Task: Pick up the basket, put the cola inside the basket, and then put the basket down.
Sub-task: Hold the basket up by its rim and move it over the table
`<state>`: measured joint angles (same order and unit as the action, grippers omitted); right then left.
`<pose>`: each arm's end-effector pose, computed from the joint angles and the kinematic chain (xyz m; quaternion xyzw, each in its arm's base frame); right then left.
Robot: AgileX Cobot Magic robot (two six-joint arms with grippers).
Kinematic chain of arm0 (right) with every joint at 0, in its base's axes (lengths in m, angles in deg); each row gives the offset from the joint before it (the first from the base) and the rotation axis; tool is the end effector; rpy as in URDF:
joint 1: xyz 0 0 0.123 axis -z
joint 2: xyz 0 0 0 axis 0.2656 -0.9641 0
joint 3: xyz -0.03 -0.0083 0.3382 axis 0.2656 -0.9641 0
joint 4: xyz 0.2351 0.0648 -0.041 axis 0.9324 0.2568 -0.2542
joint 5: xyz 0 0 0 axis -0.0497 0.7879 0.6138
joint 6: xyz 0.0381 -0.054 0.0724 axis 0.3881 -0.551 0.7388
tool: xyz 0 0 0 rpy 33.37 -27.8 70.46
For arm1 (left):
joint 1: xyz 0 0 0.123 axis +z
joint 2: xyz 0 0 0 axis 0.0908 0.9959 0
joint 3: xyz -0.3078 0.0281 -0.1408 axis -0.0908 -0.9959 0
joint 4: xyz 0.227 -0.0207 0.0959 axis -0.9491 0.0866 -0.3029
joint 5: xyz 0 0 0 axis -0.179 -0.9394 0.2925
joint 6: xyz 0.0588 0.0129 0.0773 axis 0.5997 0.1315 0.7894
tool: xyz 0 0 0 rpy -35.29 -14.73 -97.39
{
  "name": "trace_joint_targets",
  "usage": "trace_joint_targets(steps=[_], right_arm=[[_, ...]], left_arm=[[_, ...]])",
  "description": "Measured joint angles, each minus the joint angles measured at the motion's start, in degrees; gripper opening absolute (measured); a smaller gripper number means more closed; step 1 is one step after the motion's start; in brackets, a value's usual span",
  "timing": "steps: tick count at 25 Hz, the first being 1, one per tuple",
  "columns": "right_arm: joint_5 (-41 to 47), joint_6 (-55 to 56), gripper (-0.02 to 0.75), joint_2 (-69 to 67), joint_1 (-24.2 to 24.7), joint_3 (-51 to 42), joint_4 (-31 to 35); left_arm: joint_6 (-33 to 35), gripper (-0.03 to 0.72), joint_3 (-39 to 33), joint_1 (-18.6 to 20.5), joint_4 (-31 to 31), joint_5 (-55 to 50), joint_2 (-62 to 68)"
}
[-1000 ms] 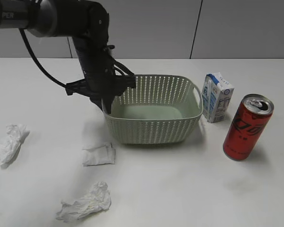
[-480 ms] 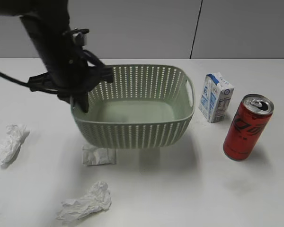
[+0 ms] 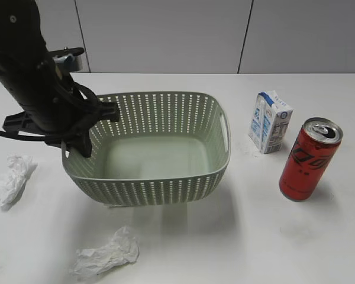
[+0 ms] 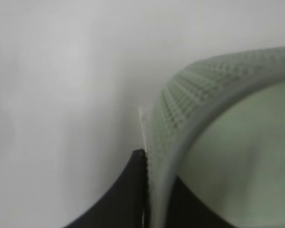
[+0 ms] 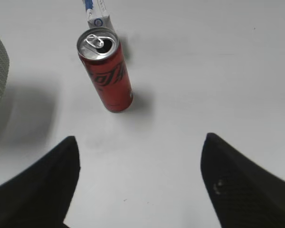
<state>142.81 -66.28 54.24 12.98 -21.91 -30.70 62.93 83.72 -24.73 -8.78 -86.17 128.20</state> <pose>0.0127 0.0126 0.3329 0.0076 0.8927 0.0916 0.4412 0.2842 -0.1771 0.2675 0.0150 0.9901 -0.1137 0.0805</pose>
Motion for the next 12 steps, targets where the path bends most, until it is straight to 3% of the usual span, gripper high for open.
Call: trace_joint_targets(steps=[12], right_arm=[[3.0,-4.4,0.666,-33.8,0.0,17.5,7.3]], left_arm=[[0.0,-0.001,0.0,-0.1,-0.1,2.4,0.0]])
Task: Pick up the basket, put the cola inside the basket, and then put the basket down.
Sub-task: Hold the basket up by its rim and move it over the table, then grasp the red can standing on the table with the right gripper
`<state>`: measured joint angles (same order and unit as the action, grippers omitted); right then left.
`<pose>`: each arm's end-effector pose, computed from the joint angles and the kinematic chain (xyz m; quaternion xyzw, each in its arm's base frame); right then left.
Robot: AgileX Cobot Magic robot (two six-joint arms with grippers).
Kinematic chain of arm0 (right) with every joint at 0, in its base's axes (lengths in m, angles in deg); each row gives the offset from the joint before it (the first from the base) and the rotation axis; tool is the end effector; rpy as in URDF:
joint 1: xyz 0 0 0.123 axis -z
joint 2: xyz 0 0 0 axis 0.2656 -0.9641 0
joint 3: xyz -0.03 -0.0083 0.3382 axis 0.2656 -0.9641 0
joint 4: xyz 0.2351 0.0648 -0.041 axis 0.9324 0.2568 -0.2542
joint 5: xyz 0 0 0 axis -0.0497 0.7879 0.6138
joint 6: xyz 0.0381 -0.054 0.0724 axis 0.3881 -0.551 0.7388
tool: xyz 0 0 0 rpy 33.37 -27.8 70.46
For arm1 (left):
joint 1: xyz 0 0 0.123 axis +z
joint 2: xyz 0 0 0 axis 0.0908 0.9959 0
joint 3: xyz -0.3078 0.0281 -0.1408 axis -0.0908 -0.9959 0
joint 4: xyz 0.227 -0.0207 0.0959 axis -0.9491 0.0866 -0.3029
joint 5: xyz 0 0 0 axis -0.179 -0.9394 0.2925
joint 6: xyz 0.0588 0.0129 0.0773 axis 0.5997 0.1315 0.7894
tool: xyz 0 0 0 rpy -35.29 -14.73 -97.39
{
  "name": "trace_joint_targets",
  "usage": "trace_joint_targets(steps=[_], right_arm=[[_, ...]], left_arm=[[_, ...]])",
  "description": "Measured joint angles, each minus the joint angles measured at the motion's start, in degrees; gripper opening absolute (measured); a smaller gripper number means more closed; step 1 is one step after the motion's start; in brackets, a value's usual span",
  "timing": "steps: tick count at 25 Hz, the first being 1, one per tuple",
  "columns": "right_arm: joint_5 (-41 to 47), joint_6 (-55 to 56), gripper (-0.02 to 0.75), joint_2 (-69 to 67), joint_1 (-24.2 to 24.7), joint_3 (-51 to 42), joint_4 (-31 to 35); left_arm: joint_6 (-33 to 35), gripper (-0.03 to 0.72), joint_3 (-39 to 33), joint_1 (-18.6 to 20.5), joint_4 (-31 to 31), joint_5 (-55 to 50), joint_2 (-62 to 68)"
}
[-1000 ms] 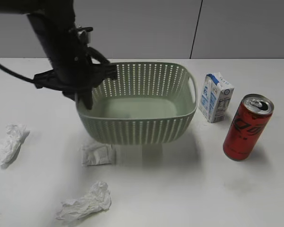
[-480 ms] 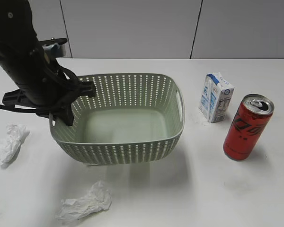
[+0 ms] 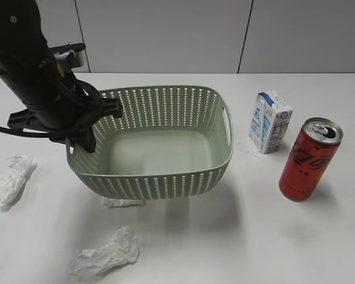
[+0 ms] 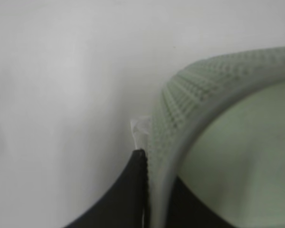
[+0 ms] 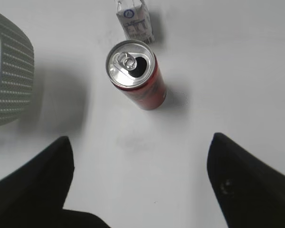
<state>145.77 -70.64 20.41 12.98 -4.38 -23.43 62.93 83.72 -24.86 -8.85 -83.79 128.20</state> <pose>0.1517 0.0292 0.3786 -0.0032 0.9486 0.1337 0.2869 0.2874 -0.1792 0.2685 0.0149 0.9875 -0.1217 0.0994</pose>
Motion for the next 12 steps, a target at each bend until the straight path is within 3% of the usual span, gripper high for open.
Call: trace_joint_targets(steps=[5,8,12], right_arm=[[2.1,1.6,0.661,-12.5,-5.7,5.4,-1.4],[1.0,7.4,0.658,-17.1,-11.6,7.9,-8.0],[-1.9,12.5,0.658,-20.9,-14.9,8.8,-13.3]], left_arm=[[0.0,-0.001,0.0,-2.2,0.0,0.5,0.4],[0.0,-0.001,0.0,-3.2,1.0,0.6,2.3],[0.0,-0.001,0.0,-3.3,2.0,1.0,3.9]])
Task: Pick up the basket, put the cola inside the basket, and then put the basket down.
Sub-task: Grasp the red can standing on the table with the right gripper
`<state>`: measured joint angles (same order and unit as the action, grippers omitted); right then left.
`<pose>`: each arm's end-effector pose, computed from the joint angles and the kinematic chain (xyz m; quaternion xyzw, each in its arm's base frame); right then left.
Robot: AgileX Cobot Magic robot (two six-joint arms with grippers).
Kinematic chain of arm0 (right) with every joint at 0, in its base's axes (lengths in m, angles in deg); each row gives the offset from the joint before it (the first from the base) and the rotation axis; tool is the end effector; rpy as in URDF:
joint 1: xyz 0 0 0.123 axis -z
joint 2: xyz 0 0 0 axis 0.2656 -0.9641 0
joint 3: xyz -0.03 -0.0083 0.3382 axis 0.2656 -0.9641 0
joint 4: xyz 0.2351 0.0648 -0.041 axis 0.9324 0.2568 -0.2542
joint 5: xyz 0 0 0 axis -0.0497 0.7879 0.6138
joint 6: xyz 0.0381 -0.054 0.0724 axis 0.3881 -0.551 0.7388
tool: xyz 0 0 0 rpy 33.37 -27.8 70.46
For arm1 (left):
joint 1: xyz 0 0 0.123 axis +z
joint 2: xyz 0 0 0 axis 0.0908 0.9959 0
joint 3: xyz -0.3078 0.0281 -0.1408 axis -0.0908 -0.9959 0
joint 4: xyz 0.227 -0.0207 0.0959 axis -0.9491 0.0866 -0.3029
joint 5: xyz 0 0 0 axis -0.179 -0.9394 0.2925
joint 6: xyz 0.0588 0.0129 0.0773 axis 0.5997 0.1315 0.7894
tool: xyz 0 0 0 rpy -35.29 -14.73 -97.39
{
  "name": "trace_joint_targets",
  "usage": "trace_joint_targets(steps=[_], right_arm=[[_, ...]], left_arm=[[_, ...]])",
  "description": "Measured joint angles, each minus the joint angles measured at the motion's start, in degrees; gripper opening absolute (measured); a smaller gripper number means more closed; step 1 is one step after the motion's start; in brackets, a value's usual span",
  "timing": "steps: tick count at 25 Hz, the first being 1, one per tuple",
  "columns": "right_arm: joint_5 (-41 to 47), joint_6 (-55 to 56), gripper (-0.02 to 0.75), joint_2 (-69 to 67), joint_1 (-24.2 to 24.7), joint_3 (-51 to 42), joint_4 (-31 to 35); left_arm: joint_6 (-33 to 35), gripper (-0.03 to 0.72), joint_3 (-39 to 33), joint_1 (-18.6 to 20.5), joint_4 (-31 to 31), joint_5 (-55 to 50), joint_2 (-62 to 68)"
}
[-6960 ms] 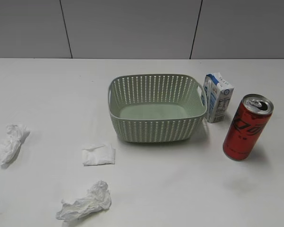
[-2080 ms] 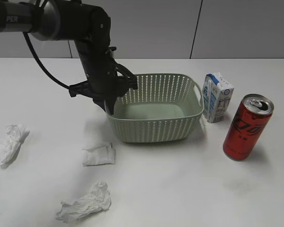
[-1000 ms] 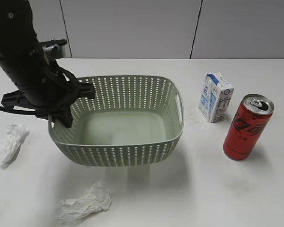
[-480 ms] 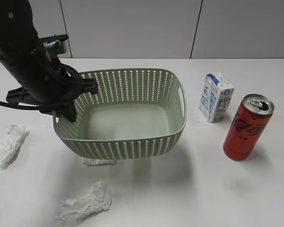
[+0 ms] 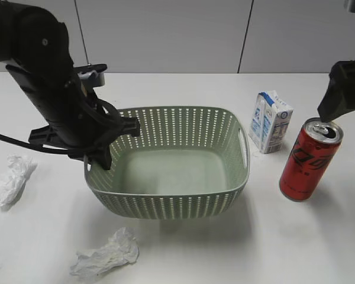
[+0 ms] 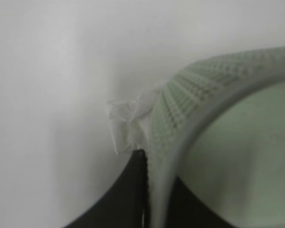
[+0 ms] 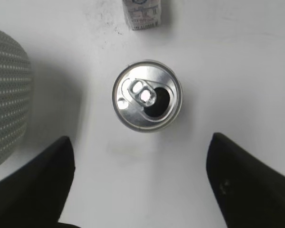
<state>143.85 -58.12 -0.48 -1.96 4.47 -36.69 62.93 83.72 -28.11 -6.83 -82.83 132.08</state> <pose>0.2441 0.0803 0.3477 -0.0533 0.9773 0.0695 0.1930 0.2846 -0.2031 0.2460 0.0298 0.9896 -0.1230 0.0679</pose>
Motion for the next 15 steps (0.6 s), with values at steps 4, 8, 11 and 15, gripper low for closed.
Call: trace_joint_targets(steps=[4,8,11,15], right_arm=[[-2.9,2.1,0.658,-3.2,-0.2,0.0,-1.1],[-5.2,2.4,0.658,-6.3,-0.2,0.1,-1.2],[-6.6,2.6,0.658,-8.1,-0.2,0.1,-1.4],[-6.7,3.5,0.658,-10.9,-0.2,0.1,-2.7]], left_arm=[[0.0,-0.001,0.0,0.0,0.1,0.5,0.0],[0.0,-0.001,0.0,0.0,-0.2,0.7,0.0],[0.0,-0.001,0.0,0.0,-0.5,0.7,0.0],[0.0,-0.001,0.0,0.0,-0.5,0.7,0.0]])
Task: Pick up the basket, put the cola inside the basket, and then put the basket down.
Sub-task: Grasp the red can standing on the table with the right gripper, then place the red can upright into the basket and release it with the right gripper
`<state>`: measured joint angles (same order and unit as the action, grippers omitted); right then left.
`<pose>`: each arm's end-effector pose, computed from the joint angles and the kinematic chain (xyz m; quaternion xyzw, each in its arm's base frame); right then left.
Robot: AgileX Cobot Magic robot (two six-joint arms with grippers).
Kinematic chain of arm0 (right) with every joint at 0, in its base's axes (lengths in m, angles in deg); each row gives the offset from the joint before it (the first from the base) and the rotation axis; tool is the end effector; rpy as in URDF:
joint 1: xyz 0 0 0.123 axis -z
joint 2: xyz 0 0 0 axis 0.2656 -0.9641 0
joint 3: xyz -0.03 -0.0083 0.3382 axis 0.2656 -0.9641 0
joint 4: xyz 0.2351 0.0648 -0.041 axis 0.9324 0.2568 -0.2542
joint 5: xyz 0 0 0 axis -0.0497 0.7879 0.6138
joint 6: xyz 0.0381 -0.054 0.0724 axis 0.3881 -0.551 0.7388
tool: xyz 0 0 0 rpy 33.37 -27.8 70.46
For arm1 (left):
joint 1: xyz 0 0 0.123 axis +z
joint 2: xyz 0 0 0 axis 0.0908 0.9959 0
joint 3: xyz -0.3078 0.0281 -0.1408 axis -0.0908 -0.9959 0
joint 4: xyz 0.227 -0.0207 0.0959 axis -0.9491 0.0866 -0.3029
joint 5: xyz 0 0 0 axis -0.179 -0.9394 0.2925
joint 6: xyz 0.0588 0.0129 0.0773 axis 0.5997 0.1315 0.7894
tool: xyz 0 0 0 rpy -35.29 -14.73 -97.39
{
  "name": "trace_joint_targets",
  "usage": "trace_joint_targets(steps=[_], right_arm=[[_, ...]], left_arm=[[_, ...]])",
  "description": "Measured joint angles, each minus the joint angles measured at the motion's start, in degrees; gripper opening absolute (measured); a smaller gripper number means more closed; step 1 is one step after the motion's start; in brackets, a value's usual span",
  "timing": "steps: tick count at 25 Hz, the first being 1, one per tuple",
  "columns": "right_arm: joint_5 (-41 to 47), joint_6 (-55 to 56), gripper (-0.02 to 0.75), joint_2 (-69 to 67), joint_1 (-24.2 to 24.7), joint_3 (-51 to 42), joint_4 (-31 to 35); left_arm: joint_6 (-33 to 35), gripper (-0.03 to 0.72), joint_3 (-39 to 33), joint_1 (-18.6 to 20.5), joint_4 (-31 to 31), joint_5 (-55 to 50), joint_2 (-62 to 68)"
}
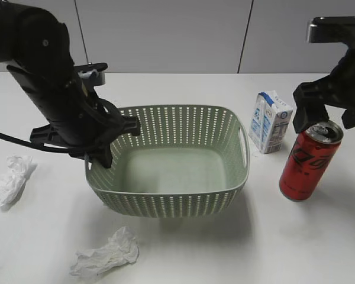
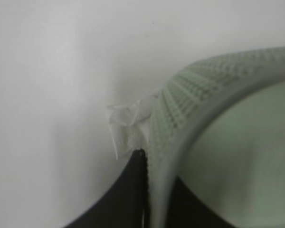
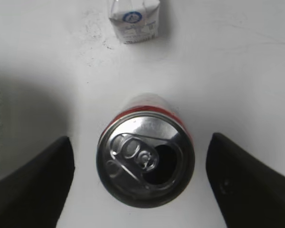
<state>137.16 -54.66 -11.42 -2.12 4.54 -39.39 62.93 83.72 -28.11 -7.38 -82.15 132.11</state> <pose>0.2919 0.0922 0.2982 -0.0344 0.9851 0.0451 0.1621 0.2860 -0.2030 0.2460 0.0322 0.9892 -0.1221 0.0748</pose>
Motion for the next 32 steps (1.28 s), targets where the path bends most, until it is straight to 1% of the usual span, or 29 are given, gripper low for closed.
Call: trace_joint_targets(steps=[8,10,12,15,16,22,28,32], right_arm=[[0.2,0.3,0.656,-5.7,0.0,0.0,0.0],[0.3,0.4,0.644,-6.4,0.0,0.0,0.0],[0.5,0.4,0.607,-6.5,0.0,0.0,0.0],[0.8,0.5,0.517,-6.5,0.0,0.0,0.5],[1.0,0.5,0.503,-6.5,0.0,0.0,0.7],[2.1,0.6,0.502,-4.3,0.0,0.5,1.2],[3.7,-0.7,0.502,1.9,0.0,3.4,1.2],[9.1,-3.8,0.502,5.3,-0.4,8.1,1.1]], left_arm=[[0.0,-0.001,0.0,0.0,-0.1,0.0,0.0],[0.0,-0.001,0.0,0.0,-0.1,0.0,0.0],[0.0,-0.001,0.0,0.0,-0.1,0.0,0.0],[0.0,-0.001,0.0,0.0,-0.2,0.0,0.0],[0.0,-0.001,0.0,0.0,-0.2,0.0,0.0],[0.0,0.000,0.0,0.0,-0.3,0.0,0.0],[0.0,0.000,0.0,0.0,-0.3,0.0,0.0],[0.0,0.000,0.0,0.0,-1.1,0.0,0.0]])
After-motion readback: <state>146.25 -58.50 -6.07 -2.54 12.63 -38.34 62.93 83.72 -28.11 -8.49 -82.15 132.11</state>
